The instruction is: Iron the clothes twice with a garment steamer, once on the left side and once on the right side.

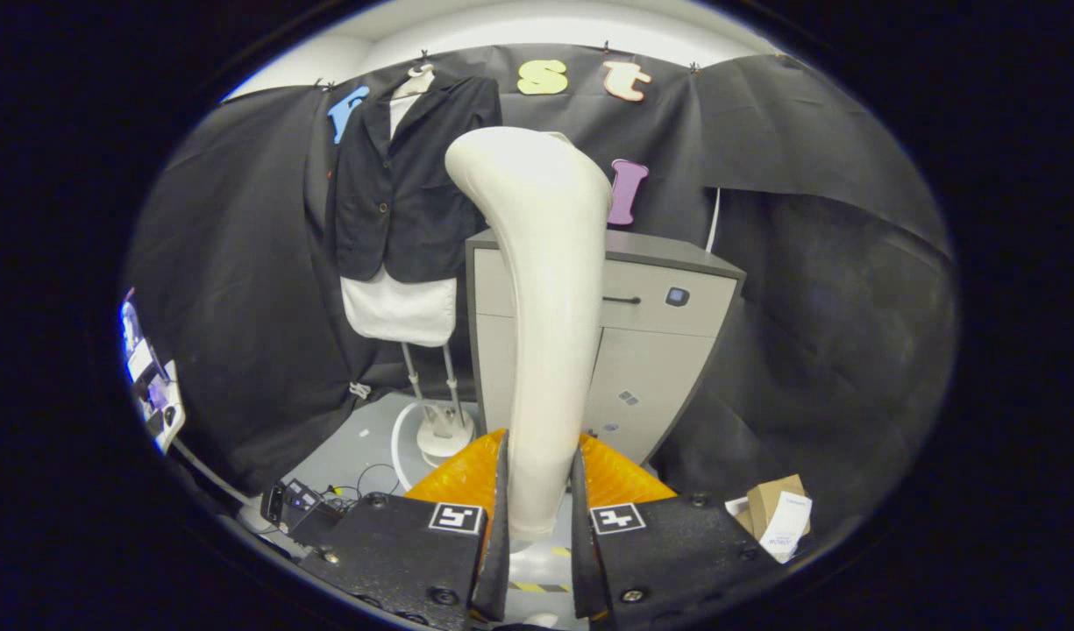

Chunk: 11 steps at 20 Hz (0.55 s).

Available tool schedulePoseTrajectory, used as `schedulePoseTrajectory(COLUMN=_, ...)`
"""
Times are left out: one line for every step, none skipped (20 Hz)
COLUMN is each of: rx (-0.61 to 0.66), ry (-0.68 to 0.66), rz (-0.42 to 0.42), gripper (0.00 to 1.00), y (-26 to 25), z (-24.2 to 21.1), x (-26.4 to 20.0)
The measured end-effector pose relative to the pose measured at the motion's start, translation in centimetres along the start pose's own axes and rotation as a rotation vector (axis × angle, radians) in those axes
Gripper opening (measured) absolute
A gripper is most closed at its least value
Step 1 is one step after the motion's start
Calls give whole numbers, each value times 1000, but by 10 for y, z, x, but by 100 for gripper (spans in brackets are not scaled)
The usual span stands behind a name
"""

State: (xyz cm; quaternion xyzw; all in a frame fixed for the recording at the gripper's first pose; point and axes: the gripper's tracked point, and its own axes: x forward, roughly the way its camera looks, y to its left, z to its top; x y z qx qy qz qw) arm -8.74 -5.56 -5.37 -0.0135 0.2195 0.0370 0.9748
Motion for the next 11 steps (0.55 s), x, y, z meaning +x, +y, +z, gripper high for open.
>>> schedulePoseTrajectory(rx=0, ry=-6, rz=-1, gripper=32, y=-2, z=1, x=-1)
schedulePoseTrajectory(rx=-1, ry=-13, rz=-3, gripper=32, y=-2, z=3, x=-1)
schedulePoseTrajectory(rx=-4, ry=-21, rz=-7, gripper=32, y=-1, z=6, x=-2)
schedulePoseTrajectory(rx=-7, ry=-25, rz=-10, gripper=31, y=-2, z=9, x=0)
schedulePoseTrajectory(rx=-7, ry=-27, rz=-11, gripper=31, y=-1, z=10, x=1)
schedulePoseTrajectory(rx=-7, ry=-26, rz=-13, gripper=32, y=-1, z=10, x=3)
schedulePoseTrajectory(rx=-7, ry=-25, rz=-15, gripper=32, y=-1, z=10, x=5)
schedulePoseTrajectory(rx=-5, ry=-20, rz=-19, gripper=32, y=-1, z=8, x=7)
schedulePoseTrajectory(rx=-4, ry=-14, rz=-21, gripper=32, y=-2, z=7, x=10)
schedulePoseTrajectory(rx=-2, ry=-9, rz=-26, gripper=32, y=-3, z=6, x=12)
schedulePoseTrajectory(rx=-3, ry=-4, rz=-30, gripper=32, y=-3, z=5, x=14)
